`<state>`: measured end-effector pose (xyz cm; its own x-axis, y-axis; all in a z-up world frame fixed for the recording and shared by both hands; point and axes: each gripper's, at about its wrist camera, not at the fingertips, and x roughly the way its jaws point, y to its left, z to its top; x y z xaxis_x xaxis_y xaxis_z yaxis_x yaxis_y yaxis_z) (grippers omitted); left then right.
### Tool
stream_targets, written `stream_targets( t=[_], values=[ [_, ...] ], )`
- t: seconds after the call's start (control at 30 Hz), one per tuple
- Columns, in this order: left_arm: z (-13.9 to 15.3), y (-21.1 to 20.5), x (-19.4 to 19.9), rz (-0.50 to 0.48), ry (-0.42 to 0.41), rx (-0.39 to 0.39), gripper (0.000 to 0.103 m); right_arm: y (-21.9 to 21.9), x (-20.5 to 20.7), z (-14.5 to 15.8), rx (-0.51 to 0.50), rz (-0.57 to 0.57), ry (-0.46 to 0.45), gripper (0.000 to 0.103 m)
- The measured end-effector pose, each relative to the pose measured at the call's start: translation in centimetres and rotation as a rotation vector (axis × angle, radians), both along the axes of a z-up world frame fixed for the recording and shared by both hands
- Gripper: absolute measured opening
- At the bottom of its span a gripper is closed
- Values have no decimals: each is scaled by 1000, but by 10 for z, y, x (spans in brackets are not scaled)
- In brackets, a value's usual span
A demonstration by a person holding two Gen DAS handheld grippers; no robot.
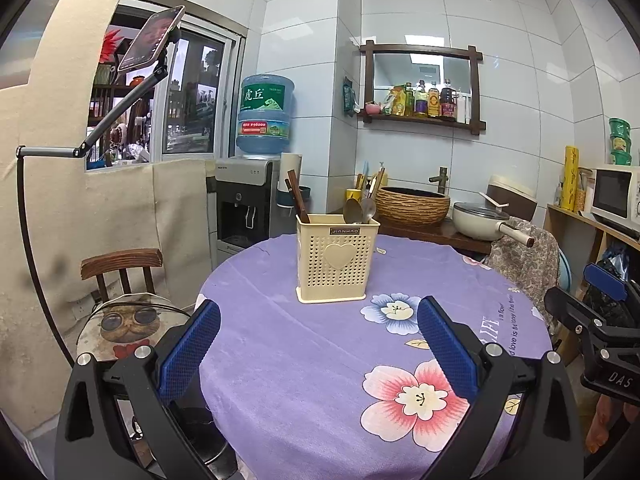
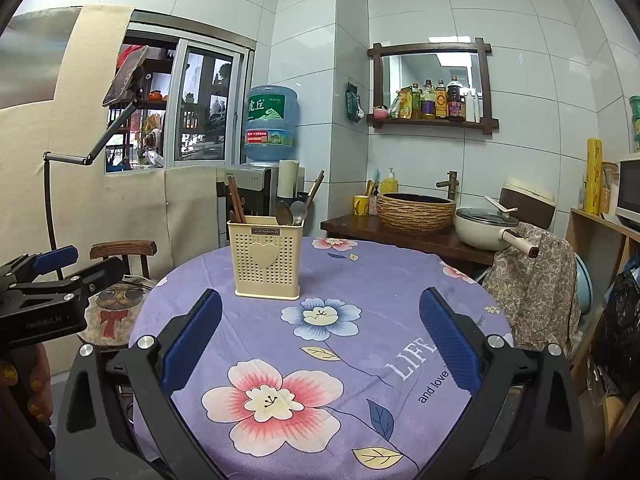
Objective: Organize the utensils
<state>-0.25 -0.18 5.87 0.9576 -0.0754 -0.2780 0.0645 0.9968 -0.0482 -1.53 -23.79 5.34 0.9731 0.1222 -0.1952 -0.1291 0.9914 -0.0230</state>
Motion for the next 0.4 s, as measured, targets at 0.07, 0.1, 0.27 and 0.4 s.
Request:
stream_targets(
  t=[0.07, 0.1, 0.27, 0.4],
  values=[
    [0, 0, 0, 1, 0, -2, 97, 0, 0, -1, 0, 0, 1, 97],
    [0, 0, 0, 3, 0, -1, 97, 0, 0, 0, 0, 0, 1, 97],
    [-1, -2, 1, 1, 6, -1, 97, 0, 1, -1, 2, 0, 3, 97],
    [0, -3, 0, -4, 6, 1, 97, 1, 0, -1, 3, 0, 5, 97]
  ],
)
